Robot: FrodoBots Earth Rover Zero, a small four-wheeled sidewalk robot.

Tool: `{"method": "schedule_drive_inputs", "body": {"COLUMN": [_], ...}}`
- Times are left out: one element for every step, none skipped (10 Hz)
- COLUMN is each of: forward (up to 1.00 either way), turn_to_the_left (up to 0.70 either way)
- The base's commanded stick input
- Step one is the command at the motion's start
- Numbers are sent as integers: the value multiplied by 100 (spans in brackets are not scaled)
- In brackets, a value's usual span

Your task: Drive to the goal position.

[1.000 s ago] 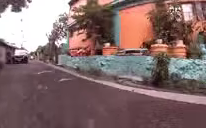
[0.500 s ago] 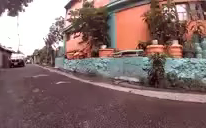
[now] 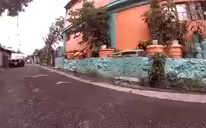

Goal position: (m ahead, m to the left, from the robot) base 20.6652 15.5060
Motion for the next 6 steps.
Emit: {"method": "schedule_drive_inputs", "body": {"forward": [0,0,0,0,0,0], "turn_to_the_left": [70,70,70,70,51,3]}}
